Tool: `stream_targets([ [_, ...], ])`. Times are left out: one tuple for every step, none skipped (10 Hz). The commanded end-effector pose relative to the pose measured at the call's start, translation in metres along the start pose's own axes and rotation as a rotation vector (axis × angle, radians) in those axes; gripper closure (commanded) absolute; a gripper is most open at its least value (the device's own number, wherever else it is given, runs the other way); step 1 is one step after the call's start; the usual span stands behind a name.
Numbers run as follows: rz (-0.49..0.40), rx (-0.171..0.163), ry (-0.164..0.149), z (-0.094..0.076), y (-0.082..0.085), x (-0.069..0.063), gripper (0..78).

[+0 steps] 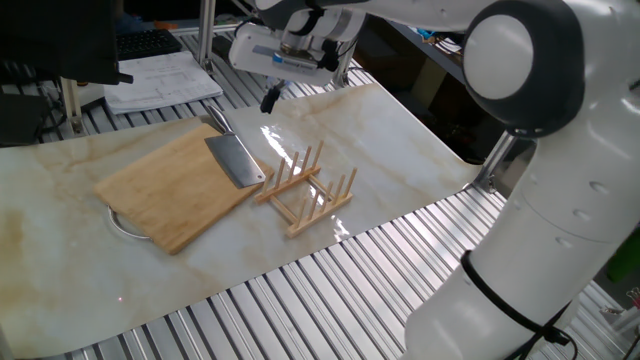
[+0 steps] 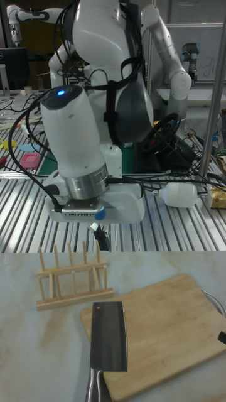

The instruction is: Put the knife on the knife rack

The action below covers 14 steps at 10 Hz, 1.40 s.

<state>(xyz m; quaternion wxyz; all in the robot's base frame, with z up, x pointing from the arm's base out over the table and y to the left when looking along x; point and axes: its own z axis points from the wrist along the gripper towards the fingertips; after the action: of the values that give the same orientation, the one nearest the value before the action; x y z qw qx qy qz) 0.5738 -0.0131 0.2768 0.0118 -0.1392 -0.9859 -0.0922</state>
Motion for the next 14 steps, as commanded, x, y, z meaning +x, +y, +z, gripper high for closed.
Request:
stream_targets([
  [-0.012,-0.029,-0.011,0.023,-0.005,-0.015,77.6],
  [-0.011,-0.028,-0.010,0.027,-0.007,-0.022,77.6],
  [-0.011,-0.027,-0.007,0.028,-0.008,-0.029,77.6],
  [-0.012,-0.029,-0.007,0.030,-0.009,-0.034,77.6],
  [-0.014,-0.030,-0.008,0.034,-0.010,-0.039,77.6],
  [-0.018,-0.033,-0.011,0.038,-0.012,-0.045,77.6],
  [-0.019,-0.032,-0.011,0.041,-0.013,-0.049,77.6],
  [-0.019,-0.032,-0.011,0.043,-0.013,-0.054,77.6],
  [-0.018,-0.031,-0.011,0.044,-0.013,-0.056,77.6],
  [-0.020,-0.028,-0.012,0.045,-0.013,-0.058,77.6],
  [-0.020,-0.028,-0.012,0.045,-0.013,-0.058,77.6],
  [-0.020,-0.028,-0.013,0.046,-0.013,-0.060,77.6],
  [-0.019,-0.029,-0.016,0.047,-0.013,-0.062,77.6],
  [-0.019,-0.030,-0.019,0.049,-0.013,-0.064,77.6],
])
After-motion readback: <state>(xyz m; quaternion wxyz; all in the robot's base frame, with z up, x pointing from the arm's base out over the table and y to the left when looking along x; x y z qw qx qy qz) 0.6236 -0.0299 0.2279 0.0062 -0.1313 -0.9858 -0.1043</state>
